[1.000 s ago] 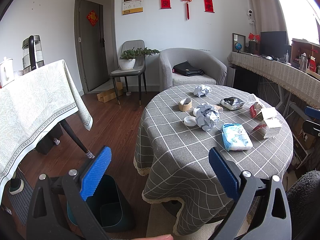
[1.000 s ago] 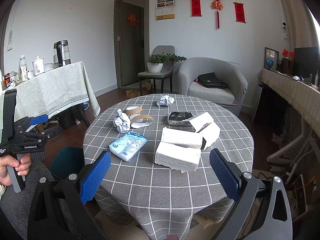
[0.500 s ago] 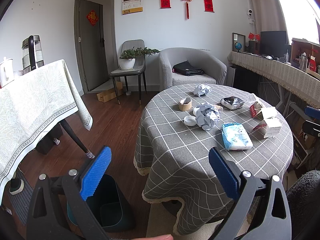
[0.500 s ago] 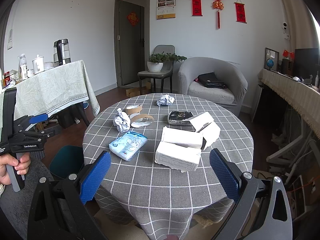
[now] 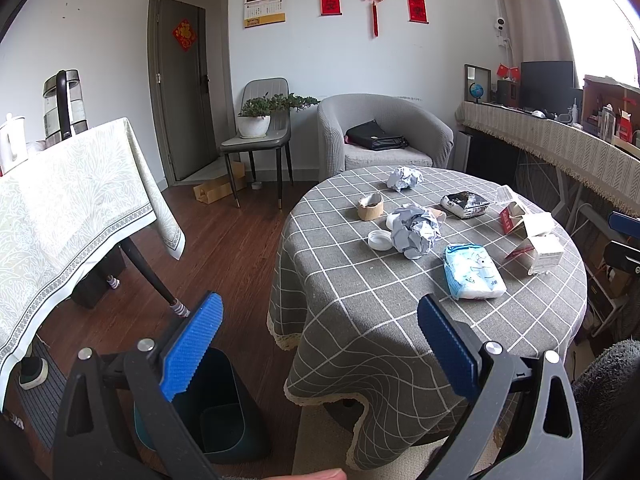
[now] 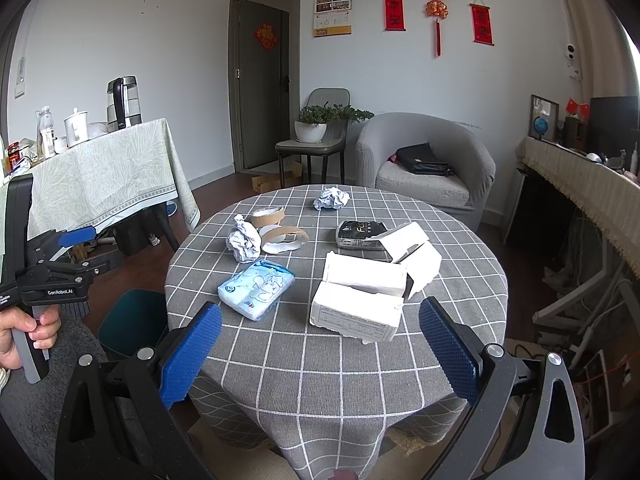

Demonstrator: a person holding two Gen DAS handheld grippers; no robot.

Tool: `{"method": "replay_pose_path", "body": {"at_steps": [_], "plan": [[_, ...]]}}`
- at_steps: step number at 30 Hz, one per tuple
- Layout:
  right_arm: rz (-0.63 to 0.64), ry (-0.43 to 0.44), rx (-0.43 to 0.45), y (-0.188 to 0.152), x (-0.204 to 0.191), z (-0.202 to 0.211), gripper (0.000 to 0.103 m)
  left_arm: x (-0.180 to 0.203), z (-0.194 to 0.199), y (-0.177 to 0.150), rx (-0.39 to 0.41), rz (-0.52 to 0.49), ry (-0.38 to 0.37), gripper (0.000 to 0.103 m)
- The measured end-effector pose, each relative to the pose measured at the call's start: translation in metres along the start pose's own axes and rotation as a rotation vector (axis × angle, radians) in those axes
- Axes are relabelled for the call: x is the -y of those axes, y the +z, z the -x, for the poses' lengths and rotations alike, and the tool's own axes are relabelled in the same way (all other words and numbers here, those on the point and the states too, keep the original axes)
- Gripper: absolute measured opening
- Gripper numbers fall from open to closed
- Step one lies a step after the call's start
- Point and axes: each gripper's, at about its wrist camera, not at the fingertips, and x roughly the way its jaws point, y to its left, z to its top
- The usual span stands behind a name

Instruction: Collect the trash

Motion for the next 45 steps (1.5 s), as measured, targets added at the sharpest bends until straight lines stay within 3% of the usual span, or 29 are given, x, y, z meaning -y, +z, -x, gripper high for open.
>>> {"method": "replay_pose_path", "body": {"at_steps": [8,13,19,26,38,45], "plan": [[-0.003,0.000,0.003,-0.001,-0.001,0.002,0.100,-0.002,0.000,-0.002,-0.006,0.006,-0.005,0.099],[0.030,-0.078,-0.049,-0.001,-0.005,-0.007,0.100,0.003,0.000,-0.002,-0.004,-0.004,-0.032,0.099],[-0.013,-0.103,-0.023,0.009,-0.003,-0.010,0.100,0.016,0.001,0.006,-0.006,-0.032,-0.056,0.099],[-0.125,-0.067,-0.161,0.018,0.016,-0.043,0.100,0.037,-0.014,0.009,-0.045,-0.064,-0.121,0.099],[-0.177,-0.084,-0.269,0.017,0.034,-0.087,0.100,0.075,-0.054,0.011,-0.127,-0.049,-0.242,0.099],[-0.189,-0.079,-0.313,0.020,0.040,-0.112,0.100,0.095,-0.072,0.010,-0.176,-0.052,-0.263,0.099]]}}
